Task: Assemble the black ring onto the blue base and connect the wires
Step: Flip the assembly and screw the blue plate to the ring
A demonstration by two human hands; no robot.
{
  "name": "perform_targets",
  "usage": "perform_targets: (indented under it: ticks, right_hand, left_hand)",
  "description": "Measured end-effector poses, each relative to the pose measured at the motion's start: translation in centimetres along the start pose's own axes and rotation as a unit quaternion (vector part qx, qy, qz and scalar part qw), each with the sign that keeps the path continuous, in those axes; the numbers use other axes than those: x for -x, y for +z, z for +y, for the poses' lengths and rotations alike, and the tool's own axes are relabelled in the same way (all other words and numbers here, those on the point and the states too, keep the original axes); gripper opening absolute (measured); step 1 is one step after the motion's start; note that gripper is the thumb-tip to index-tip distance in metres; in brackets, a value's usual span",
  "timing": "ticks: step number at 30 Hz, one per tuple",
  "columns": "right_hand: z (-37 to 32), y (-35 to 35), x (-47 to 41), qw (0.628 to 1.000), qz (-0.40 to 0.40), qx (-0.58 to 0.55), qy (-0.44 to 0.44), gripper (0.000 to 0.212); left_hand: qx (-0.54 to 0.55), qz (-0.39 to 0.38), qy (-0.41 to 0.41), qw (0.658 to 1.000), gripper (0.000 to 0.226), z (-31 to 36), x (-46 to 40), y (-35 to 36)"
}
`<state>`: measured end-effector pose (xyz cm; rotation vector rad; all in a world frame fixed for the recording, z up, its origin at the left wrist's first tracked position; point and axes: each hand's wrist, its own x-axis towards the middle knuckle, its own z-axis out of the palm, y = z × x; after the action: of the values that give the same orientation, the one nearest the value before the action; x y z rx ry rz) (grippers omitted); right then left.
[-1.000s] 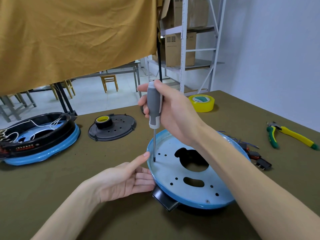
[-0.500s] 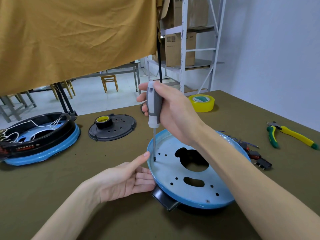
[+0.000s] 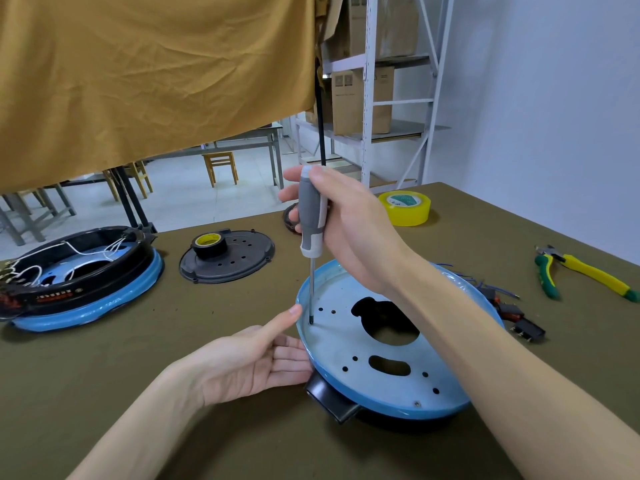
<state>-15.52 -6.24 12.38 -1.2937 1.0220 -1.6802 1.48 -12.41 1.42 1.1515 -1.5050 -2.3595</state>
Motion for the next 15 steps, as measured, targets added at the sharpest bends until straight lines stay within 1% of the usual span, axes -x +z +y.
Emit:
perform_targets:
  ticks: [4, 9, 12, 15]
  right_hand:
    - [0.37, 0.12, 0.07, 0.999, 0.014, 0.007, -0.031, 0.018]
    - [0.68, 0.27, 0.11, 0.997, -0.005, 0.024, -0.070, 0.011]
    - [0.66, 0.28, 0.15, 0.995, 0.022, 0.039, -0.091, 0.012]
    - [0.58, 0.14, 0.26, 0.989, 0.061, 0.074, -0.115, 0.021]
  left_hand:
    - [-0.004, -0.003, -0.001, 1.000, 0.084, 0.08, 0.01, 0.01]
    - [-0.002, -0.003, -0.001, 1.000, 0.085, 0.06, -0.04, -0.06]
    - [-0.003, -0.005, -0.002, 1.000, 0.085, 0.06, -0.04, -0.14]
    - [-0.005, -0.008, -0.001, 1.000, 0.085, 0.03, -0.01, -0.15]
